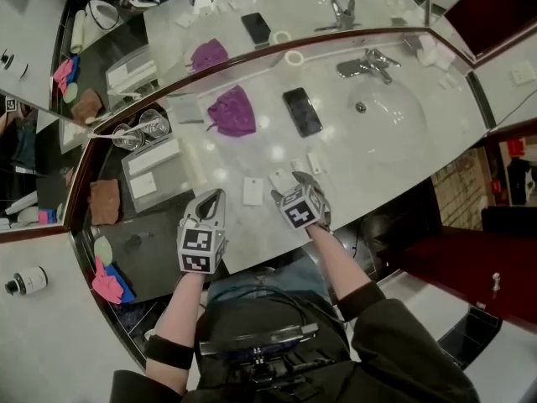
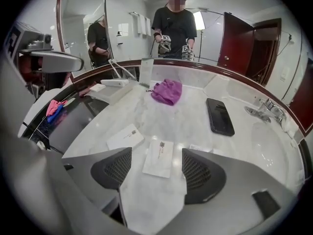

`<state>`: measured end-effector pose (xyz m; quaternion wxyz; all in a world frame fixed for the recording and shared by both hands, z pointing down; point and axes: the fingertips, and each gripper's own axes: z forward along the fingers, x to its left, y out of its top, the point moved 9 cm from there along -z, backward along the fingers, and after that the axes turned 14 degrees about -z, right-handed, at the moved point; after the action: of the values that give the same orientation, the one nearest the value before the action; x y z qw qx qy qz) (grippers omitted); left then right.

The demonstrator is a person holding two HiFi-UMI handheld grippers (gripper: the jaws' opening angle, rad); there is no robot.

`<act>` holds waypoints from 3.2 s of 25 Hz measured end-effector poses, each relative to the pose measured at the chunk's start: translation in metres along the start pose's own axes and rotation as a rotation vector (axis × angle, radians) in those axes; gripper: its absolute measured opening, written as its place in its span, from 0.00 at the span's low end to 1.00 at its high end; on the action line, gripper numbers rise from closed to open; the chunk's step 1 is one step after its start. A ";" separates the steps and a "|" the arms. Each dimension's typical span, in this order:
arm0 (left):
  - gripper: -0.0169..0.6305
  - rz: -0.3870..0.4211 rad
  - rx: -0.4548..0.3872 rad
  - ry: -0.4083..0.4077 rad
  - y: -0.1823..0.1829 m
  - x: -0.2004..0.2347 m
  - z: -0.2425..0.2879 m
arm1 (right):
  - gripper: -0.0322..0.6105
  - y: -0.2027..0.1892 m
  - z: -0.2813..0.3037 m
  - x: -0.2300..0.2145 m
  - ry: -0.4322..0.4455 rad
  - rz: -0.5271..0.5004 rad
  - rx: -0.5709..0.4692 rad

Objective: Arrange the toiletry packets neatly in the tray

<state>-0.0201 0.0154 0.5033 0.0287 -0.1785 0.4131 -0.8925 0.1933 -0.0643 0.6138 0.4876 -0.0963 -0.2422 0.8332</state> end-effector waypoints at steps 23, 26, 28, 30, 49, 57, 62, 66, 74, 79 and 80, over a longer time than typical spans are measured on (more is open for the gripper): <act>0.03 -0.024 0.043 0.030 -0.015 0.013 0.016 | 0.42 -0.019 0.046 -0.003 0.065 0.036 0.108; 0.03 -0.031 0.038 0.037 -0.017 0.016 0.014 | 0.41 -0.019 0.044 -0.003 0.061 0.027 0.110; 0.03 -0.038 0.036 0.035 -0.016 0.015 0.011 | 0.41 -0.018 0.040 -0.004 0.053 0.024 0.106; 0.03 -0.037 0.026 0.036 -0.014 0.016 0.009 | 0.41 -0.015 0.035 -0.007 0.042 0.018 0.091; 0.03 -0.099 -0.097 0.122 -0.017 0.036 -0.056 | 0.41 0.062 -0.047 0.018 -0.002 -0.233 -0.141; 0.03 -0.158 -0.123 0.205 -0.040 0.076 -0.099 | 0.41 0.129 -0.029 0.078 0.094 -0.454 -0.210; 0.03 -0.203 -0.138 0.268 -0.054 0.112 -0.126 | 0.41 0.178 -0.003 0.125 0.171 -0.585 -0.248; 0.03 -0.229 -0.149 0.305 -0.063 0.143 -0.141 | 0.41 0.217 0.020 0.160 0.215 -0.682 -0.265; 0.03 -0.309 -0.168 0.350 -0.069 0.196 -0.149 | 0.41 0.279 0.068 0.205 0.285 -0.839 -0.273; 0.03 -0.352 -0.186 0.379 -0.076 0.223 -0.144 | 0.41 0.300 0.101 0.217 0.301 -0.901 -0.247; 0.03 -0.356 -0.187 0.384 -0.078 0.228 -0.143 | 0.41 0.303 0.107 0.219 0.301 -0.913 -0.241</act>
<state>-0.2744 0.1253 0.5432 -0.2241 -0.0776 0.4538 -0.8590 -0.1923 -0.0325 0.5720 0.8180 -0.1555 -0.2810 0.4773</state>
